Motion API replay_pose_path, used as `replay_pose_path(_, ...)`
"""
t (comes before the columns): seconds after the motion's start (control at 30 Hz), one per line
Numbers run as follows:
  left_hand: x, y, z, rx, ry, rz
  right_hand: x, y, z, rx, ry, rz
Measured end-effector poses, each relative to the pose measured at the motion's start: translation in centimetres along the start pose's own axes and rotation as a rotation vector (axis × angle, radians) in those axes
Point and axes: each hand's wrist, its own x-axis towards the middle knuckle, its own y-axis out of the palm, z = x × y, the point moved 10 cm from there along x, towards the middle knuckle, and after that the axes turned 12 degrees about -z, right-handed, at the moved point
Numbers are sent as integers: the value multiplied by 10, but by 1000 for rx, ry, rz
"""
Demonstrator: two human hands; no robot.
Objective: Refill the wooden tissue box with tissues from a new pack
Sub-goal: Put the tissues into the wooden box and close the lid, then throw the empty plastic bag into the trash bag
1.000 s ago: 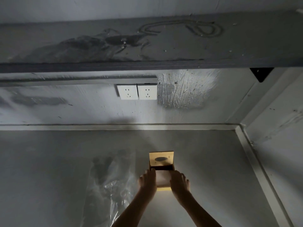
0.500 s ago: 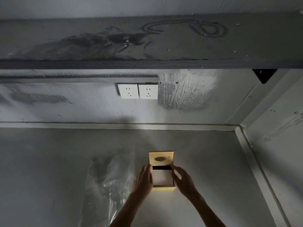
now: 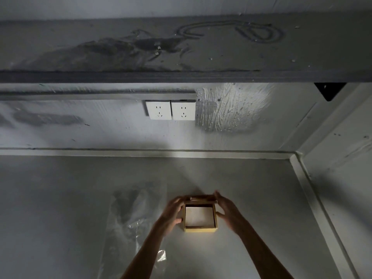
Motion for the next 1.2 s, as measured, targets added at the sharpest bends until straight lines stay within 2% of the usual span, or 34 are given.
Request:
replay_pose_path(0.07, -5, -4, 15, 2, 40, 19, -7, -1, -12, 27, -55, 30)
replay_pose_path(0.2, -9, -8, 45, 55, 55, -57, -13, -2, -44, -128, -120, 42)
replay_pose_path(0.3, -10, -4, 46, 165, 115, -132, -9, -6, -58, -110, -90, -81)
replay_pose_path(0.43, 0, -3, 49, 309, 200, -201, -10, -7, -53, -194, -184, -218)
replay_pose_path(0.57, 8, 5, 28, 437, 289, -275, -5, -7, -46, -152, -178, -253)
replay_pose_path(0.77, 23, 23, -5, 491, 336, -249, 22, -9, -25, -192, -189, -272)
replay_pose_path(0.93, 41, 21, 12, 541, 329, -133, 29, -14, -33, -265, -186, -249)
replay_pose_path(0.97, 42, 16, 17, 529, 322, -128, 28, -16, -35, -286, -184, -287)
replay_pose_path(1.03, 27, -8, 13, 439, 322, -205, 15, -22, -28, -356, -252, -435)
replay_pose_path(1.1, 5, -51, -6, 354, 451, -380, -14, -21, -4, -418, -449, -601)
replay_pose_path(1.13, -9, -80, -12, 318, 506, -485, -26, -10, 4, -416, -525, -608)
replay_pose_path(1.2, -32, -151, -10, 263, 538, -716, -35, 31, -2, -428, -499, -438)
